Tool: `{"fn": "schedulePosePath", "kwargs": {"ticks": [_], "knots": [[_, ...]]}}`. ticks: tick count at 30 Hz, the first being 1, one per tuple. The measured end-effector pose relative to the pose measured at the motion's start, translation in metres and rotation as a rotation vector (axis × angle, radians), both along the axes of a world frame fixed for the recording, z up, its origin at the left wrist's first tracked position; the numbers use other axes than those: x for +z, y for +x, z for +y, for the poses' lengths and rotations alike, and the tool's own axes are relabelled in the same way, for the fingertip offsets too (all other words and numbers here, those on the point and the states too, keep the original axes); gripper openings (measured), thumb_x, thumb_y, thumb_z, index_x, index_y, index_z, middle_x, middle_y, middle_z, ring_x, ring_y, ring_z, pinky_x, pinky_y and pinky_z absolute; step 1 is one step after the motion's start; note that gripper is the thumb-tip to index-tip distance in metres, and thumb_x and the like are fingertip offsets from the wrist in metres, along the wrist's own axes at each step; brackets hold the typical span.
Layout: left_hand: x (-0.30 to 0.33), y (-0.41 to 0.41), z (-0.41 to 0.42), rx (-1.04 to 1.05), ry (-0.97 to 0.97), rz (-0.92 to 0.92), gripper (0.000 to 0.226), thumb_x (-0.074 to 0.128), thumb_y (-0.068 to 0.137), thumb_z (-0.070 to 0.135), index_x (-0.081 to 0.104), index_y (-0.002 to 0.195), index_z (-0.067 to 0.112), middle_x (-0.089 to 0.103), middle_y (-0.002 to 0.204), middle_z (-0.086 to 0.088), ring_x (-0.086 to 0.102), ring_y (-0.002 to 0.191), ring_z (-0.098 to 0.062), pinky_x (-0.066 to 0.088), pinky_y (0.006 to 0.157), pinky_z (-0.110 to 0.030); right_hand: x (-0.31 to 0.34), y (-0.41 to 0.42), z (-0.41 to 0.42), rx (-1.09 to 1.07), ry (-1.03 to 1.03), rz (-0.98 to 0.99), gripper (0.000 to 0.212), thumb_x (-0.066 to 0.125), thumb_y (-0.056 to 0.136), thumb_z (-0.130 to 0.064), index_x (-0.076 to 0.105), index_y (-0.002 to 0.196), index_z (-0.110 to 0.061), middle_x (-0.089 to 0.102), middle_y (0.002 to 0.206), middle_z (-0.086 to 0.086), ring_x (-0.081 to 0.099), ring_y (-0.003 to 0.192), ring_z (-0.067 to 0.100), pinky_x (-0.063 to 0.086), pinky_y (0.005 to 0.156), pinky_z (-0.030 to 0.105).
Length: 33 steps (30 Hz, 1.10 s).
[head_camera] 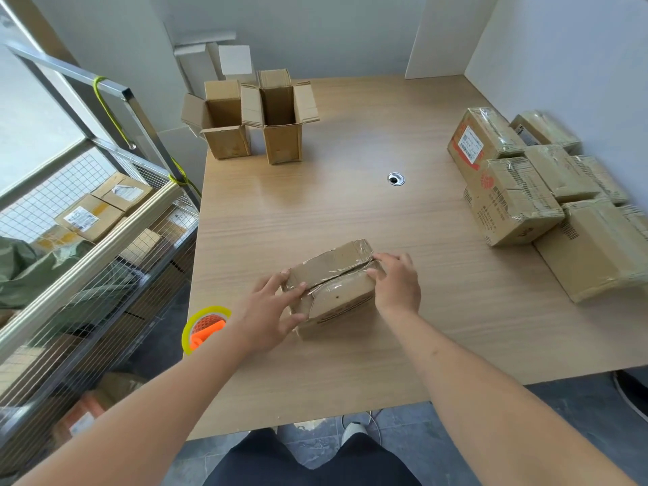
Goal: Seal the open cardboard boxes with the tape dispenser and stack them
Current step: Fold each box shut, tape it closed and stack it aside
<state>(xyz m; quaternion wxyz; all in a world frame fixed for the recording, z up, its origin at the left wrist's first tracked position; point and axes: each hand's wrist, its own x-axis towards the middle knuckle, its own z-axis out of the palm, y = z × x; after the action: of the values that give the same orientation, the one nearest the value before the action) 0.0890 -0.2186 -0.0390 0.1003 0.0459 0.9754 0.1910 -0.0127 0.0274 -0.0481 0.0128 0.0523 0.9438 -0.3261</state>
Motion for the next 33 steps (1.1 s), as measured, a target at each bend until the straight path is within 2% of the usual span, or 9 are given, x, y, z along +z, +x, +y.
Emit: {"fn": "schedulePosePath", "kwargs": {"ticks": [5, 7, 10, 13, 17, 22, 27, 30, 33], "knots": [[-0.004, 0.004, -0.001, -0.022, -0.040, 0.013, 0.071, 0.060, 0.094, 0.060, 0.038, 0.157, 0.036, 0.027, 0.161, -0.004, 0.021, 0.148, -0.025, 0.029, 0.121, -0.038, -0.002, 0.027, -0.023, 0.376, 0.207, 0.241, 0.046, 0.054, 0.101, -0.015, 0.054, 0.146, -0.025, 0.046, 0.152, 0.008, 0.048, 0.133, 0.028, 0.043, 0.108, 0.043], [-0.005, 0.004, -0.005, -0.054, -0.033, 0.011, 0.078, 0.065, 0.089, 0.064, 0.039, 0.157, 0.035, 0.028, 0.158, -0.004, 0.020, 0.147, -0.025, 0.032, 0.120, -0.039, -0.006, 0.039, -0.030, 0.624, 0.114, 0.214, 0.045, 0.054, 0.103, -0.031, 0.053, 0.148, -0.027, 0.043, 0.157, 0.003, 0.043, 0.141, 0.024, 0.036, 0.116, 0.044], [-0.008, 0.004, -0.010, -0.086, -0.065, 0.040, 0.081, 0.071, 0.085, 0.062, 0.042, 0.155, 0.034, 0.031, 0.156, -0.006, 0.022, 0.144, -0.025, 0.040, 0.113, -0.041, -0.012, 0.049, -0.030, 0.862, 0.176, 0.104, 0.068, 0.053, 0.095, -0.065, 0.039, 0.155, -0.036, 0.031, 0.165, -0.009, 0.021, 0.154, 0.016, 0.012, 0.127, 0.043], [-0.012, 0.004, -0.009, -0.091, -0.097, 0.066, 0.082, 0.074, 0.084, 0.059, 0.042, 0.156, 0.033, 0.035, 0.156, -0.009, 0.027, 0.143, -0.029, 0.047, 0.107, -0.042, -0.016, 0.050, -0.032, 0.827, 0.226, 0.097, 0.085, 0.062, 0.083, -0.073, 0.040, 0.155, -0.034, 0.027, 0.165, -0.014, 0.015, 0.156, 0.011, 0.006, 0.127, 0.040], [-0.017, 0.005, -0.008, -0.108, -0.173, 0.084, 0.080, 0.073, 0.087, 0.055, 0.042, 0.156, 0.030, 0.036, 0.159, -0.014, 0.035, 0.142, -0.037, 0.047, 0.108, -0.046, -0.019, 0.055, -0.041, 0.737, 0.205, 0.168, 0.066, 0.074, 0.085, -0.047, 0.056, 0.146, -0.027, 0.042, 0.159, -0.010, 0.031, 0.152, 0.018, 0.012, 0.127, 0.041], [-0.012, 0.002, -0.007, -0.099, -0.132, 0.065, 0.078, 0.074, 0.086, 0.053, 0.043, 0.155, 0.035, 0.039, 0.154, -0.008, 0.034, 0.140, -0.031, 0.050, 0.103, -0.043, -0.020, 0.053, -0.039, 0.798, 0.266, 0.200, 0.061, 0.072, 0.090, -0.036, 0.055, 0.147, -0.022, 0.043, 0.159, -0.006, 0.032, 0.151, 0.024, 0.016, 0.126, 0.048], [0.004, 0.003, -0.007, -0.126, -0.089, 0.158, 0.062, 0.087, 0.079, 0.039, 0.067, 0.136, 0.022, 0.060, 0.114, -0.011, 0.057, 0.108, -0.035, 0.058, 0.080, -0.049, -0.008, 0.030, -0.022, 0.859, 0.336, 0.184, 0.060, 0.076, 0.087, -0.028, 0.057, 0.144, -0.035, 0.037, 0.162, -0.006, 0.029, 0.152, 0.026, 0.014, 0.126, 0.046], [0.005, 0.010, -0.005, -0.168, -0.117, 0.295, 0.052, 0.096, 0.067, 0.021, 0.077, 0.115, 0.015, 0.063, 0.093, -0.011, 0.064, 0.082, -0.036, 0.060, 0.066, -0.044, -0.002, 0.021, -0.014, 0.933, 0.368, 0.105, 0.070, 0.081, 0.082, -0.040, 0.053, 0.146, -0.040, 0.026, 0.167, -0.006, 0.023, 0.154, 0.022, 0.023, 0.124, 0.042], [0.005, 0.012, -0.003, -0.170, -0.101, 0.364, 0.044, 0.094, 0.068, 0.013, 0.079, 0.109, 0.016, 0.062, 0.090, -0.010, 0.063, 0.075, -0.035, 0.059, 0.065, -0.040, 0.000, 0.024, -0.017, 0.959, 0.330, 0.034, 0.088, 0.079, 0.072, -0.066, 0.048, 0.150, -0.038, 0.018, 0.169, -0.007, 0.014, 0.156, 0.016, 0.017, 0.125, 0.035]]}}
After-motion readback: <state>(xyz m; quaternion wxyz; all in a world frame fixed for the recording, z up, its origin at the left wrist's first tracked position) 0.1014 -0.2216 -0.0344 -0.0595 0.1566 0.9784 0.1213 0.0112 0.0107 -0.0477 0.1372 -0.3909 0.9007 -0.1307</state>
